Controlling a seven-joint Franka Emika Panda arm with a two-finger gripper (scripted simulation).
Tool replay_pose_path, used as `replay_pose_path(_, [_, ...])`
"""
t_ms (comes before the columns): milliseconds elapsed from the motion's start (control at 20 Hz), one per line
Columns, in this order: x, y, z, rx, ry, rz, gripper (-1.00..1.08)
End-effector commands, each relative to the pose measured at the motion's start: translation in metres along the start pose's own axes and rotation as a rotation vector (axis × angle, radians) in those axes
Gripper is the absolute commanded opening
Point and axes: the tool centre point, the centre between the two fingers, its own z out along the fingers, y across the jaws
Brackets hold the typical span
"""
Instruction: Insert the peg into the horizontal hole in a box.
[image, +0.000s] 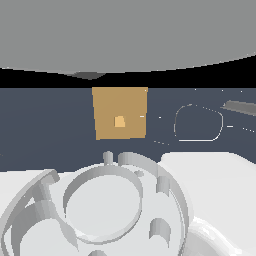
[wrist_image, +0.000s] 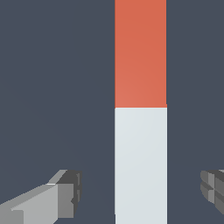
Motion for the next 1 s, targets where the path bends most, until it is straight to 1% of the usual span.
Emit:
replay_pose_path(0, [0.000,-0.001,0.014,0.001,0.001,-0.001,1.00])
replay_pose_path(200, [0.000,-0.001,0.028,0.001,0.001,-0.001,1.00])
replay_pose_path(400, [0.000,0.001,0.030,0.001,0.001,-0.001,1.00])
replay_pose_path(450, [0.000,0.001,0.030,0.001,0.001,-0.001,-1.00])
replay_pose_path(950, [0.000,0.001,0.030,0.001,0.001,-0.001,-1.00])
